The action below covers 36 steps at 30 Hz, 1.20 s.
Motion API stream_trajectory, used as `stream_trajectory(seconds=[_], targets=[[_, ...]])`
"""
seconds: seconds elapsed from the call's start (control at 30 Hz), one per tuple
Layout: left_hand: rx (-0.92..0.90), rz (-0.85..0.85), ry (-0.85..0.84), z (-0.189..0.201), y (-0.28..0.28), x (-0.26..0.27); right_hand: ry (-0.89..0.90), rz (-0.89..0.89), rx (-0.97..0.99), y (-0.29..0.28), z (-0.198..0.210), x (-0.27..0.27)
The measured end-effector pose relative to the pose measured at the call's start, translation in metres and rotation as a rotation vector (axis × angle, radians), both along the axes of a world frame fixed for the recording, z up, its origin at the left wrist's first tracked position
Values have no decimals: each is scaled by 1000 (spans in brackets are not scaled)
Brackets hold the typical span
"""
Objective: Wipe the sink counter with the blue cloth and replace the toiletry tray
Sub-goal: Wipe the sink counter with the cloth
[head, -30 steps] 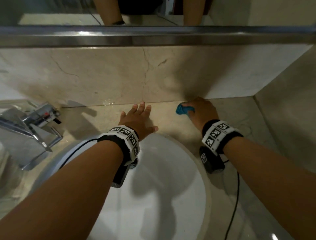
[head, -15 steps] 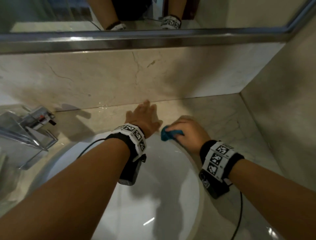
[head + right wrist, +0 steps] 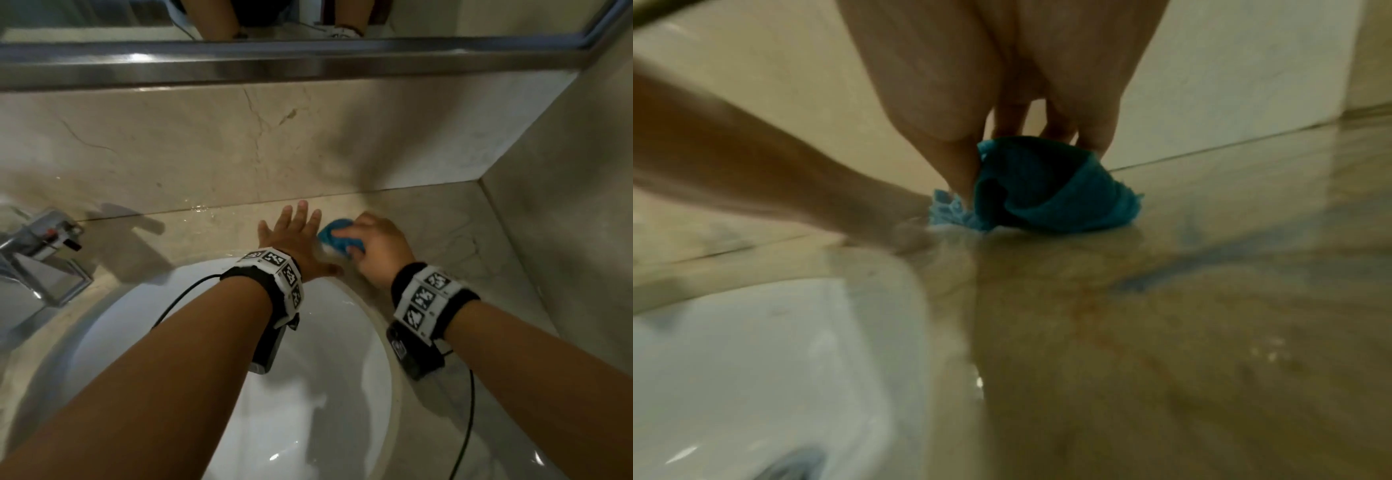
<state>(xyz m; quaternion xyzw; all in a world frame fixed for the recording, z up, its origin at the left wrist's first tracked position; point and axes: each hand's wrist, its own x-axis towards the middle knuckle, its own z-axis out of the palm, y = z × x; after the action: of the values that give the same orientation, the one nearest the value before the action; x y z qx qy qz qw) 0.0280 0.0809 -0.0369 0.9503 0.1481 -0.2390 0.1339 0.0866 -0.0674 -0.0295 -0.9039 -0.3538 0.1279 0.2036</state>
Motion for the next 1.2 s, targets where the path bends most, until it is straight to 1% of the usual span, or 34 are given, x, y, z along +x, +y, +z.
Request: stream_trajectory(seconds=[0.03, 0.07, 0.1, 0.13, 0.2, 0.27, 0.3, 0.37, 0.43, 0.47, 0.53, 0.57, 0.6, 0.67, 0.73, 0.8, 0.83, 0.9, 0.97, 1.07, 1.1, 1.13, 1.2], targets=[[-2, -5, 12, -1, 1, 1, 5, 46, 53, -2, 0, -6], [-6, -8, 18, 0, 2, 2, 1, 85, 55, -4, -1, -4], [-9, -8, 20, 0, 3, 1, -4, 100, 40, -4, 0, 4], [-10, -10, 15, 1, 3, 1, 6, 70, -22, -2, 2, 16], [-16, -15, 0, 1, 4, -1, -2, -93, -181, -1, 3, 43], [-16, -15, -5, 2, 3, -2, -30, -251, -188, -1, 2, 63], [-15, -14, -2, 2, 4, -1, -48, -283, -168, 0, 2, 67], [-22, -9, 9, 3, 3, -1, -25, -251, -207, 2, 4, 63], [-26, -2, 19, 5, 1, 0, 34, -160, -241, 0, 5, 47], [-26, 2, 27, 7, 1, 1, 44, -104, -212, -2, 6, 34], [-27, 5, 42, 9, 1, 1, 42, -8, -90, -11, 5, 12], [-31, 4, 45, 11, 1, 0, 49, 14, -50, -15, 4, 7], [-34, 3, 43, 10, 1, -1, 46, 23, -55, -18, 5, 9], [-42, 1, 30, 10, 2, -1, 20, -24, -181, -20, 9, 28], [-51, 0, 17, 9, 2, -1, -8, -174, -315, -22, 12, 50], [-45, -3, 15, 7, 3, 0, -17, -283, -355, -21, 11, 58], [-43, -1, 17, 7, 4, 1, -23, -293, -366, -18, 9, 58], [-39, -5, 12, 8, 3, 2, -14, -274, -402, -8, 6, 49], [-56, -11, -7, 10, 5, 0, -44, -207, -412, 1, 2, 33], [-63, 59, -83, 13, 23, -16, -96, -124, -278, 5, -6, 9], [-40, 95, -105, 13, 32, -26, -96, -124, -241, 5, -6, 7], [2, 125, -124, 13, 43, -37, -89, -125, -248, 9, -4, 9], [91, 181, -130, 13, 65, -60, -49, -123, -327, 21, 0, 13]])
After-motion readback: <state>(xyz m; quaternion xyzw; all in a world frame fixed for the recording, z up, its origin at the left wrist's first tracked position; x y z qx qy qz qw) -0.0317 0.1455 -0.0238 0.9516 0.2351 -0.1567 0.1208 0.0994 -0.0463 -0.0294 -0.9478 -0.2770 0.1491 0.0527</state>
